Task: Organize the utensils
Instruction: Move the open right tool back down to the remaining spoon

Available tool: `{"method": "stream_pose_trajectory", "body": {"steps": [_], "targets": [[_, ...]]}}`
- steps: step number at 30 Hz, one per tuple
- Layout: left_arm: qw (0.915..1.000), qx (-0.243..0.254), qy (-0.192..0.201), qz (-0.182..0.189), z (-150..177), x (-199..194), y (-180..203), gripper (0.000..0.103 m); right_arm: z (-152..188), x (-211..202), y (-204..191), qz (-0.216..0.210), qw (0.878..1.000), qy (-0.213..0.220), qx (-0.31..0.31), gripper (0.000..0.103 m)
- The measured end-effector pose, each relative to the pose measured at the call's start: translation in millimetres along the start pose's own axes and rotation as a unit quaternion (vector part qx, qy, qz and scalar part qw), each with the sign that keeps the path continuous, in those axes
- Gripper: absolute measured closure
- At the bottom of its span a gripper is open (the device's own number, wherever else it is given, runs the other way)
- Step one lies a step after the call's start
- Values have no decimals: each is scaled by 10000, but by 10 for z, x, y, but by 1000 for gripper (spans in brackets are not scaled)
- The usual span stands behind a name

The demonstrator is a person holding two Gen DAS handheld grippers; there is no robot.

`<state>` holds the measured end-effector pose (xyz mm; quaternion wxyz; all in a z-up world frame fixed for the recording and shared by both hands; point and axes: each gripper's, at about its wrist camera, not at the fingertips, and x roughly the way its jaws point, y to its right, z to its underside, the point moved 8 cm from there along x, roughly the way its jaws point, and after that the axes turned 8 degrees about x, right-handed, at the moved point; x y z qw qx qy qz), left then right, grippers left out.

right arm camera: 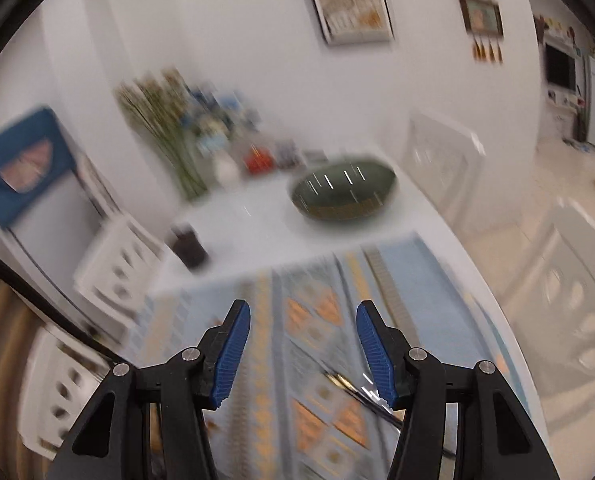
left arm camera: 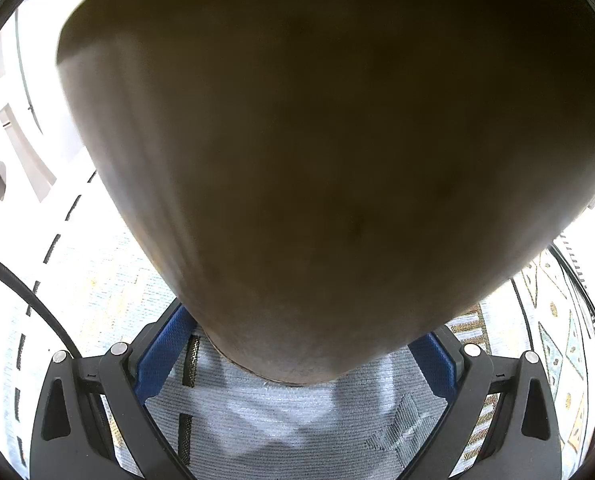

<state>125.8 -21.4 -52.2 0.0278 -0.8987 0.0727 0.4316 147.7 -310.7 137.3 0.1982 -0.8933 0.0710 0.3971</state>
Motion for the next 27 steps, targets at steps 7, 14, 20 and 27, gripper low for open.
{"method": "stream_pose_trajectory", "body": {"steps": [7, 14, 20, 27], "targets": [[10000, -3, 0, 2, 0, 1, -1, 3, 531, 914, 778, 223, 9851, -1572, 665, 69], [10000, 0, 2, 0, 0, -3, -8, 3, 1065, 1315, 1275, 374, 9549, -2794, 935, 69], [10000, -1, 3, -9, 3, -2, -6, 3, 1308, 1281, 1251, 307, 9451, -3152, 804, 68], [10000, 3, 2, -9, 4, -1, -3, 3, 1381, 1124, 871, -90, 9444, -3276, 255, 69]]}}
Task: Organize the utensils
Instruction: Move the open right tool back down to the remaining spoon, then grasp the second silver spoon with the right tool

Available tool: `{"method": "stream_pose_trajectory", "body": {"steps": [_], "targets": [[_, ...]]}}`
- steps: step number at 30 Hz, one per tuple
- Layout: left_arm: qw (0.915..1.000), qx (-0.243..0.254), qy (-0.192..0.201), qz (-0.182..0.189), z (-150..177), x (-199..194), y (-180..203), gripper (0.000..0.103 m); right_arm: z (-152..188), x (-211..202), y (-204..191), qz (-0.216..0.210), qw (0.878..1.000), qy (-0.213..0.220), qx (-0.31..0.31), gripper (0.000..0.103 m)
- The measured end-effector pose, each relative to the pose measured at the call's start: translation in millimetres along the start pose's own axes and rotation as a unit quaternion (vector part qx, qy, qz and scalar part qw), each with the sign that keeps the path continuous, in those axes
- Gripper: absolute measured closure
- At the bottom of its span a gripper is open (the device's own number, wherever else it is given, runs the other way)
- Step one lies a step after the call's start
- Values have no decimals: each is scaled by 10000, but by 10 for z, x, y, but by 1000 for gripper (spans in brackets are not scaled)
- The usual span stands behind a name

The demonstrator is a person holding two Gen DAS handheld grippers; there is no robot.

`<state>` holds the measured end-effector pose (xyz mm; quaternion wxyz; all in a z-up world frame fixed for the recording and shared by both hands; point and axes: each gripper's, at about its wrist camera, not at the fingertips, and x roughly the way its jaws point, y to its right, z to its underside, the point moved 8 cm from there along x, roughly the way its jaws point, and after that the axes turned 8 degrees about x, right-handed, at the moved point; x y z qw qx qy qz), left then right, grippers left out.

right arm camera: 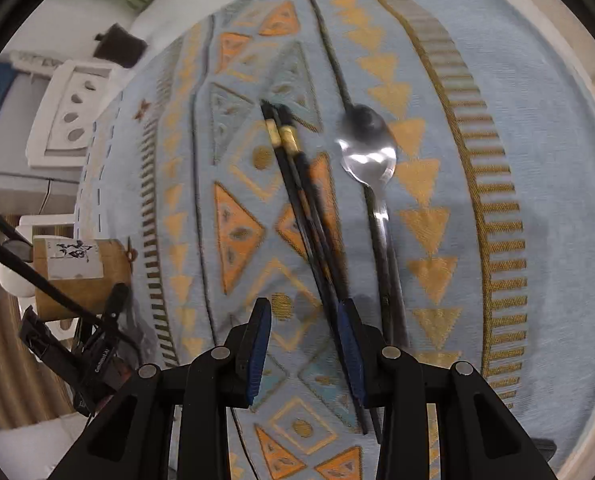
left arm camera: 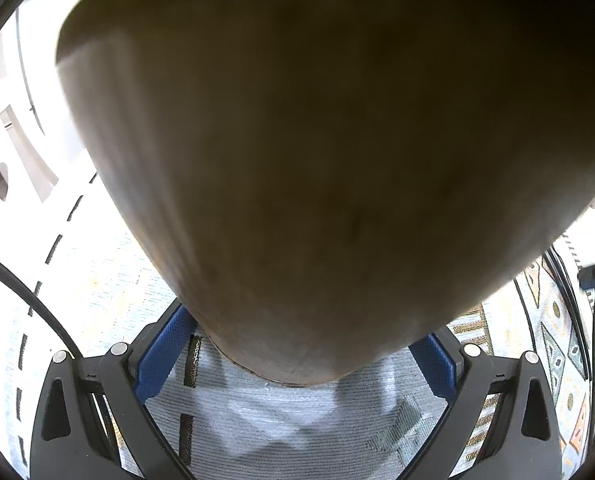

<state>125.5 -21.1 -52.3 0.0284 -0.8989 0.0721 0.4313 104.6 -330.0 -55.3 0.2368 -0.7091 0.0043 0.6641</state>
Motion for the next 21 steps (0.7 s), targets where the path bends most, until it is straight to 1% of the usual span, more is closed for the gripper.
{"method": "stream_pose_trajectory", "body": {"steps": [2, 3, 6, 9, 11, 12, 13, 14, 16, 17, 19, 20, 21], "targets": [[10000, -1, 0, 1, 0, -1, 0, 3, -224, -96, 120, 387, 9983, 402, 172, 69], [10000, -1, 0, 2, 0, 0, 2, 3, -313, -115, 185, 464, 9973, 483, 298, 69], [10000, -1, 0, 1, -1, 0, 3, 3, -505, -94, 345, 529, 9956, 527, 566, 69], [10000, 0, 1, -1, -1, 1, 3, 3, -625, -35, 352, 577, 9958, 487, 510, 69], [10000, 0, 1, -2, -1, 0, 2, 3, -669, 27, 294, 540, 9971, 396, 375, 69], [10000, -1, 1, -2, -1, 0, 1, 3, -698, 80, 275, 620, 9972, 308, 291, 68], [10000, 0, 1, -2, -1, 2, 5, 3, -733, 170, 221, 757, 9967, 214, 179, 67], [10000, -1, 0, -2, -1, 0, 2, 3, -773, 179, 172, 909, 9954, 294, -10, 66], [10000, 0, 0, -3, -1, 1, 3, 3, -736, 184, 88, 1296, 9903, 318, -376, 65], [10000, -1, 0, -3, -1, 0, 2, 3, -715, 191, 52, 1549, 9858, 390, -513, 65], [10000, -1, 0, -1, -1, 0, 2, 3, -687, 194, -12, 1797, 9802, 506, -662, 67], [10000, -1, 0, -1, -1, 0, 3, 3, -666, 183, -46, 1830, 9791, 530, -706, 74], [10000, -1, 0, -1, -1, 0, 3, 3, -647, 170, -54, 1860, 9787, 541, -676, 74]]}}
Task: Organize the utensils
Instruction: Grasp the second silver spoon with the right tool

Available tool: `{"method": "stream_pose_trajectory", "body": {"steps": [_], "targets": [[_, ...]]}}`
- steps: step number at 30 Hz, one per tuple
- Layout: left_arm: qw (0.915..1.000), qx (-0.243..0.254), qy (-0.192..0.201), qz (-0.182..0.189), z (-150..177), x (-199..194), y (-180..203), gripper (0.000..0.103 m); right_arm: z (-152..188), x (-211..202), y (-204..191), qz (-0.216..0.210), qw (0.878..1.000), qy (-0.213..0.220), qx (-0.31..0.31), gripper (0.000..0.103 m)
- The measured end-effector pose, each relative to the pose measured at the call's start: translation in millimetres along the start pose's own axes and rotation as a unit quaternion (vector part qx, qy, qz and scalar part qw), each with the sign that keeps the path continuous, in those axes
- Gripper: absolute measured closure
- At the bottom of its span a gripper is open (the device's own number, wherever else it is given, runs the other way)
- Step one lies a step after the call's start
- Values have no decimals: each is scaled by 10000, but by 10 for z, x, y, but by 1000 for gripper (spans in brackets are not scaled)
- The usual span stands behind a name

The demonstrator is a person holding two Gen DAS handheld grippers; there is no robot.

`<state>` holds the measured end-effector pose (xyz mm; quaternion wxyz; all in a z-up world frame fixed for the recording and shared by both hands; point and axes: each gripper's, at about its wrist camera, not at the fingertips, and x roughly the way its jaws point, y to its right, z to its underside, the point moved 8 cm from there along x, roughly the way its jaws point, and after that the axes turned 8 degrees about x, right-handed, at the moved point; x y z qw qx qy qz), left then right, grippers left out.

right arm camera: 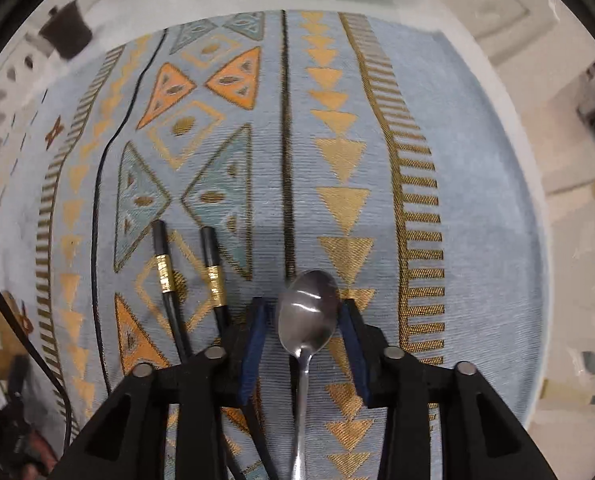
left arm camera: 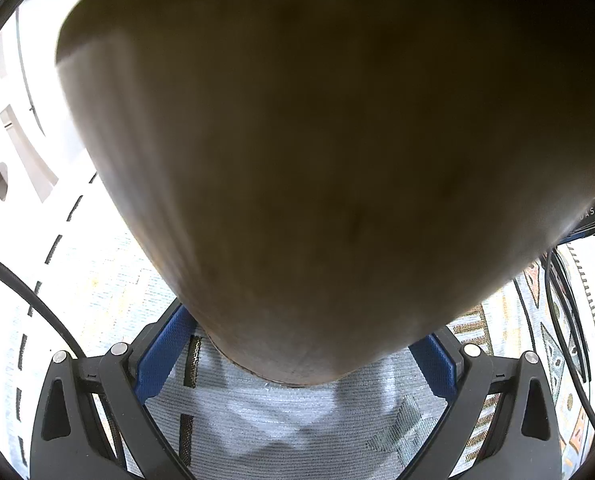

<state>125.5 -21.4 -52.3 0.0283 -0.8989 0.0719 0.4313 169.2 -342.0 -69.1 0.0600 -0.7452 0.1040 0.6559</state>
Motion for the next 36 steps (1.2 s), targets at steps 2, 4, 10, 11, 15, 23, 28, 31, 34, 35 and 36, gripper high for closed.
{"method": "stream_pose_trajectory", "body": {"steps": [2, 4, 10, 11, 15, 23, 28, 31, 34, 35, 36], "targets": [[10000, 0, 0, -1, 0, 3, 6, 3, 39, -40, -5, 38, 9999, -20, 131, 74], [10000, 1, 1, -2, 0, 0, 0, 3, 61, -52, -43, -39, 9998, -52, 210, 74], [10000, 0, 0, -2, 0, 0, 0, 3, 105, -68, -85, 35, 9996, -23, 278, 74], [10000, 0, 0, -2, -1, 3, 6, 3, 129, -95, -87, 21, 9994, -61, 339, 74], [10000, 0, 0, -2, 0, 1, 2, 3, 204, -167, -121, -140, 9986, -120, 503, 74], [10000, 0, 0, -4, -1, 3, 6, 3, 245, -430, 191, -1104, 9878, -4, 1101, 74], [10000, 0, 0, -3, 0, 0, 1, 3, 364, -790, 199, -1648, 9782, 607, 1104, 75], [10000, 0, 0, -3, 0, 0, 1, 3, 424, -1020, 208, -2034, 9688, 930, 1072, 76], [10000, 0, 1, -3, 0, 0, 1, 3, 476, -1234, 114, -2324, 9594, 1214, 1042, 78], [10000, 1, 1, -4, -1, 3, 6, 3, 501, -1310, 84, -2437, 9559, 1279, 1028, 84], [10000, 0, 1, -3, 0, 0, 2, 3, 531, -1429, 38, -2608, 9507, 1336, 1016, 85]]}}
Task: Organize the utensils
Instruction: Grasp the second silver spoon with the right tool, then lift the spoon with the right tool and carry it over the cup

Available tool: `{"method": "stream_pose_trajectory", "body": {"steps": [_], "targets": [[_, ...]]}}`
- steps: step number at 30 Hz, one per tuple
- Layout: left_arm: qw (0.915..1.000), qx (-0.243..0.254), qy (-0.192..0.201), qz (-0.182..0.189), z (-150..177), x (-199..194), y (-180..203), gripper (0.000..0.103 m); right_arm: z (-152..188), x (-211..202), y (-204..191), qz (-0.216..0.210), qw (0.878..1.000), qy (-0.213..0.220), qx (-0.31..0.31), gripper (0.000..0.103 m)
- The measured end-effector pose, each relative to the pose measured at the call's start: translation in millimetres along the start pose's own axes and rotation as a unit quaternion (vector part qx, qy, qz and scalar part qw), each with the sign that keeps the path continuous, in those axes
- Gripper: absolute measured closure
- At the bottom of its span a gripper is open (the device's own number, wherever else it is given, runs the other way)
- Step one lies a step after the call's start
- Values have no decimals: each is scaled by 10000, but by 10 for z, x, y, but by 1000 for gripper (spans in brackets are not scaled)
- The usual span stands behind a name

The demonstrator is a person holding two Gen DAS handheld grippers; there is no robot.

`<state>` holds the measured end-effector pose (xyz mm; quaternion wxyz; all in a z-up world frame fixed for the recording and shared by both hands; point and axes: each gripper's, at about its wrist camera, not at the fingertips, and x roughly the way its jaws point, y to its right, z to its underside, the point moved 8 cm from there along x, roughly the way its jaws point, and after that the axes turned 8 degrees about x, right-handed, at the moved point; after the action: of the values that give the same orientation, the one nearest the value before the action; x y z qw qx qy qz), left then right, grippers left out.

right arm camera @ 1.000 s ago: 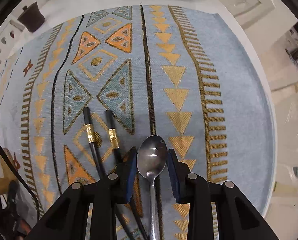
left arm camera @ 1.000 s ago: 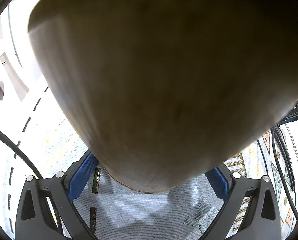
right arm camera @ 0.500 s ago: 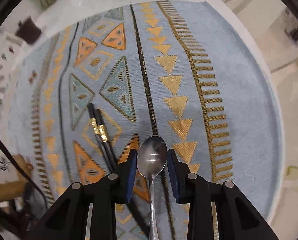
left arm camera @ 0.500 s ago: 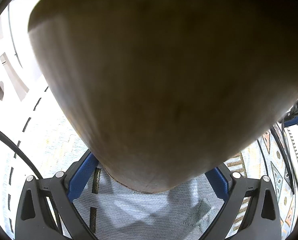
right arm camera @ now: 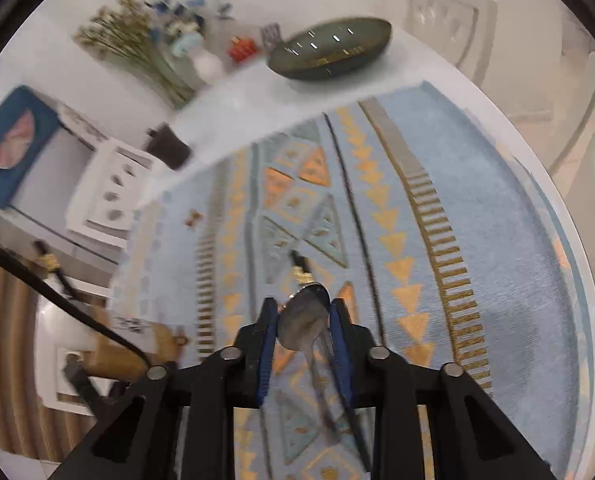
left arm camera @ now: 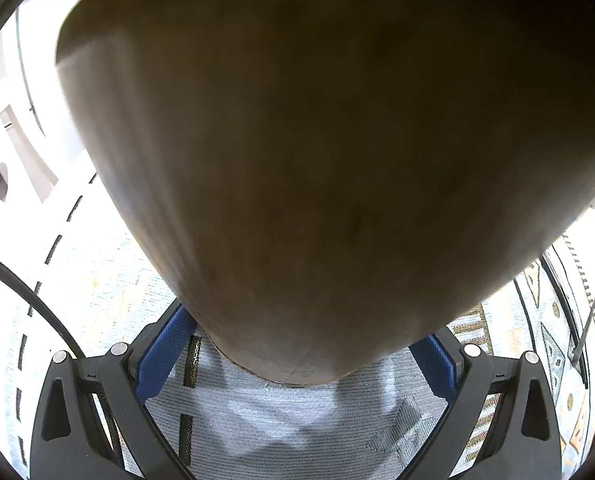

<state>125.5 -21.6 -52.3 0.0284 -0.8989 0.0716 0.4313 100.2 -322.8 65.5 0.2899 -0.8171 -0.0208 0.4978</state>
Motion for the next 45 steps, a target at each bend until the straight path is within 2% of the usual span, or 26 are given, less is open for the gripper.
{"method": "stream_pose_trajectory", "body": {"steps": [2, 4, 8, 11, 16, 18, 21, 23, 25, 28, 29, 30, 32, 34, 38, 41, 43, 45], "targets": [[10000, -1, -1, 1, 0, 0, 1, 3, -36, -22, -179, -277, 9995, 174, -15, 86], [10000, -1, 0, 1, 0, 2, 5, 3, -96, -63, -298, -336, 9990, 279, -103, 87], [10000, -2, -1, 2, 0, 1, 2, 3, -174, 94, -361, 90, 9994, 179, -288, 87], [10000, -7, 0, 7, -5, -1, 5, 3, -187, 434, -162, 747, 9968, -202, -223, 83], [10000, -15, 0, 18, -10, 1, 19, 3, -56, 964, 230, 910, 9889, -1112, 373, 81], [10000, -15, 0, 18, -10, 2, 19, 3, -52, 1096, 373, 979, 9861, -1200, 604, 81], [10000, -15, 0, 17, -10, 2, 19, 3, -110, 1230, 576, 1359, 9818, -1101, 743, 81], [10000, -14, 1, 16, -10, 2, 18, 3, -87, 1379, 643, 1364, 9783, -1301, 864, 78], [10000, -16, 1, 18, -10, 1, 18, 3, -140, 1410, 584, 1430, 9801, -1147, 761, 74], [10000, -16, 0, 18, -10, 1, 17, 3, -132, 1512, 445, 1941, 9753, -1031, 223, 76], [10000, -17, 0, 18, -10, 2, 18, 3, -120, 1541, 397, 2105, 9725, -996, 14, 80], [10000, -16, 0, 18, -10, 2, 18, 3, -108, 1560, 329, 2168, 9712, -978, -153, 90], [10000, -16, 0, 17, -10, 4, 23, 3, -96, 1552, 233, 2082, 9732, -952, -198, 100], [10000, -15, 0, 17, -9, 1, 17, 3, -86, 1548, 178, 1967, 9755, -978, -135, 100], [10000, -16, 0, 18, -9, 2, 18, 3, -70, 1684, 180, 2040, 9719, -1166, -131, 100], [10000, -16, 1, 19, -9, 4, 23, 3, -106, 1698, 146, 2009, 9728, -1142, -180, 99], [10000, -16, 0, 18, -9, 1, 18, 3, -121, 1674, 105, 1783, 9773, -1138, -77, 99], [10000, -16, 1, 17, -9, 1, 18, 3, -187, 1508, 7, 1221, 9882, -926, 52, 99]]}}
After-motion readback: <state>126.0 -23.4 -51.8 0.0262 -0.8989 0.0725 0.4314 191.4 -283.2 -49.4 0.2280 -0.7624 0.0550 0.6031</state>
